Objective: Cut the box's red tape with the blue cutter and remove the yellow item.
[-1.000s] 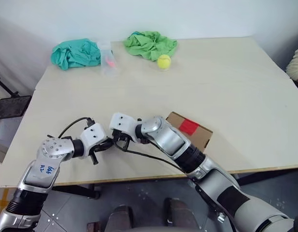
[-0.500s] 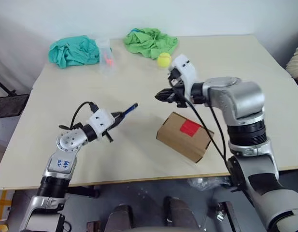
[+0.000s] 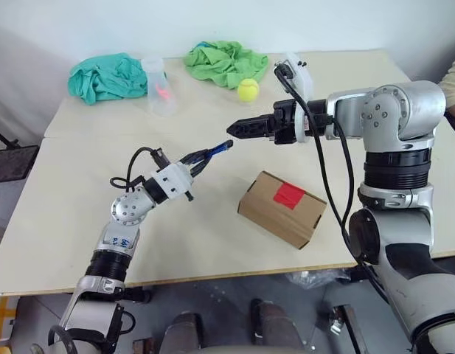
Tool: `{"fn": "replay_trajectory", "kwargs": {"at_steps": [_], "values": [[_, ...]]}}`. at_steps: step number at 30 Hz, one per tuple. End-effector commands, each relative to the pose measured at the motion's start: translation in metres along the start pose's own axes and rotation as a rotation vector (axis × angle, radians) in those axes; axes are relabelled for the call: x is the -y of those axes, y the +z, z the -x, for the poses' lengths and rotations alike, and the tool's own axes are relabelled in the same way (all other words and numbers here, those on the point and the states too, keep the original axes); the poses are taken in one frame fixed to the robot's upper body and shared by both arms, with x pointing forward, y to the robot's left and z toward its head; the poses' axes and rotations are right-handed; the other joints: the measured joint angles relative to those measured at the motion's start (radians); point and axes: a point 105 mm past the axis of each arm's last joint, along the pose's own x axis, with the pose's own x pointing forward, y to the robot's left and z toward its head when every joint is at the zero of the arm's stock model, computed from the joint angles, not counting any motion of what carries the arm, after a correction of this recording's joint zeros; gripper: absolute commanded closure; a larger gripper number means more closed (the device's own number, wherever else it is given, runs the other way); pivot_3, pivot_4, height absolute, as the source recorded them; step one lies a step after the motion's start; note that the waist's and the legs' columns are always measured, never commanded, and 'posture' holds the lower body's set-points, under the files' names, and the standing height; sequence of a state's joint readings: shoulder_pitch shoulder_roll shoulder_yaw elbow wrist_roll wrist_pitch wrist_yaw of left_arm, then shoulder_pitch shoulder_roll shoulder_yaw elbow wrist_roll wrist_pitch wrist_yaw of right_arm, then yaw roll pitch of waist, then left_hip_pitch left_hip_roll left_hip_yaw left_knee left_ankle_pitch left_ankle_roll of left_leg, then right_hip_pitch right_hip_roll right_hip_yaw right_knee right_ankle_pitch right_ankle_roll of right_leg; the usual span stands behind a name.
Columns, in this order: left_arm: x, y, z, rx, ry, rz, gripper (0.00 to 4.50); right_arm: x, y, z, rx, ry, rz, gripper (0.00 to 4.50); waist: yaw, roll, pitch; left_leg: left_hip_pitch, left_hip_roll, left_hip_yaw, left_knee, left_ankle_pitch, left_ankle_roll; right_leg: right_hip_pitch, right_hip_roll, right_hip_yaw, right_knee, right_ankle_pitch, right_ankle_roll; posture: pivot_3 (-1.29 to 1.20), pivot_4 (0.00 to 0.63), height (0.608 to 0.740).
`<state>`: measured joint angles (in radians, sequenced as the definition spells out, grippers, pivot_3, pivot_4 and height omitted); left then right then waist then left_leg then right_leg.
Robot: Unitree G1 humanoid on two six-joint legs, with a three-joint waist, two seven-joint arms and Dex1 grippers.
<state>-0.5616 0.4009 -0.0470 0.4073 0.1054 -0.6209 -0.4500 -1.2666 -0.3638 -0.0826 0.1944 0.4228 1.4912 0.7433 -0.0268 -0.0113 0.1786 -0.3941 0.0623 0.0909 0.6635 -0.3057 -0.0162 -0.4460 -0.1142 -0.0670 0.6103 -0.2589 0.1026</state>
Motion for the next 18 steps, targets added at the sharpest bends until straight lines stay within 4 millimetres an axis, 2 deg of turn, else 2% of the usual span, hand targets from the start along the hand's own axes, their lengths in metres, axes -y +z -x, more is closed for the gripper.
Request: {"fn": "replay_trajectory", "kwargs": {"at_steps": [1,8,18], "values": [[-0.009,0.011,-0.006,0.05,0.037,-0.064,4.1,-0.009,0.006,-0.002,-0.002,0.019,0.017,0.02,0.0,0.0,0.0,0.0,0.0,0.0,0.0,0.0,0.0,0.0,0.0,0.0,0.0,0.0,0.0,0.0,0.15,0.74],[-0.01,0.01,-0.005,0.043,0.056,-0.101,4.1,-0.012,0.0,-0.016,-0.055,0.02,-0.079,0.02,-0.001,0.0,0.0,0.0,0.0,0.002,0.0,0.0,0.0,-0.001,0.0,-0.001,0.0,0.0,0.0,0.0,0.15,0.74],[-0.009,0.012,-0.003,0.047,0.061,-0.119,4.1,-0.009,0.002,-0.033,-0.065,-0.006,-0.152,0.02,0.0,0.0,0.0,-0.001,0.001,0.002,0.0,0.0,0.0,-0.001,0.0,-0.001,-0.001,0.0,0.0,0.0,0.15,0.74]]}}
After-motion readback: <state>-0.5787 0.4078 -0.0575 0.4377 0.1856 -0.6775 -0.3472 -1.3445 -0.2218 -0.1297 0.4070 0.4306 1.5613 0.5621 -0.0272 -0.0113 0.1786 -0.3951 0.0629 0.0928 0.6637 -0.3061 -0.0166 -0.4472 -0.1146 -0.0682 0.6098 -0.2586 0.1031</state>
